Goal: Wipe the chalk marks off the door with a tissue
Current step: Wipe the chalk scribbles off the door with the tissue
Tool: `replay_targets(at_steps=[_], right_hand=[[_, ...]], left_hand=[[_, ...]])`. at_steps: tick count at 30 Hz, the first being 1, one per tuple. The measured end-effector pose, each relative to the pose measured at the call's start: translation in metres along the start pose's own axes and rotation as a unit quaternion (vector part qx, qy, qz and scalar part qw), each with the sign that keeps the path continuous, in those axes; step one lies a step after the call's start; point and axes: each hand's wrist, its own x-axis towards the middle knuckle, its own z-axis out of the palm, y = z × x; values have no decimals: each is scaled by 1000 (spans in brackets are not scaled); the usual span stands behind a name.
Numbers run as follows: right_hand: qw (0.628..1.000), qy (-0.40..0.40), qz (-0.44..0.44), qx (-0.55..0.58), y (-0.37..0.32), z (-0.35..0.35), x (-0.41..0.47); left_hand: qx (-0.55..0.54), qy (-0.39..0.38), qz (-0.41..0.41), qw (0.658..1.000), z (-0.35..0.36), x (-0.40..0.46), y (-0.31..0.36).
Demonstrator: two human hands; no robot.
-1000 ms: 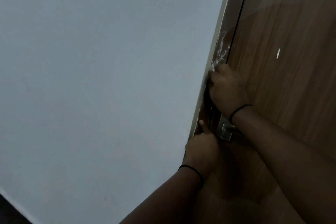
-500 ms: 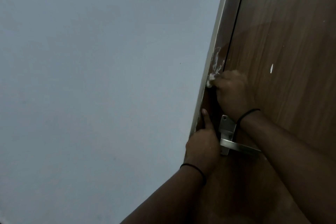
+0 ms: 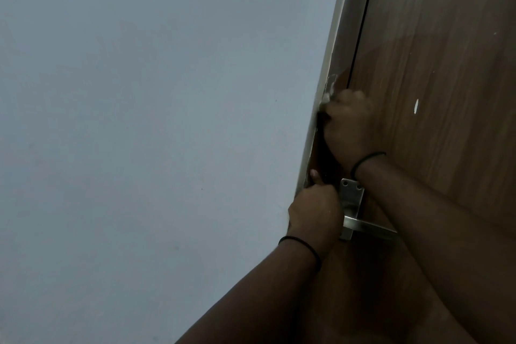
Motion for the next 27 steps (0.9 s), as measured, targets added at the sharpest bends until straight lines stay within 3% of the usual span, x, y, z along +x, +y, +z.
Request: replay_targets(at_steps=[3, 7, 12, 16, 18, 25, 27], right_hand=[[999, -10, -38, 8, 11, -8, -10], [997, 29, 41, 55, 10, -12, 25], [999, -41, -7, 28, 7, -16, 19], [995, 22, 30, 91, 10, -23, 57], [998, 7, 30, 52, 9, -17, 61], [983, -83, -152, 53, 27, 6, -30], [982, -93, -159, 49, 28, 6, -21]], left_hand=[[2, -10, 1, 1000, -4, 0, 1], [9, -19, 8, 1000, -9, 2, 4], [7, -20, 24, 1000, -13, 0, 6], [13, -32, 33, 999, -11, 3, 7], [16, -25, 31, 999, -11, 4, 6], [17, 3, 40, 999, -4, -1, 4], [22, -2, 44, 999, -4, 0, 5]])
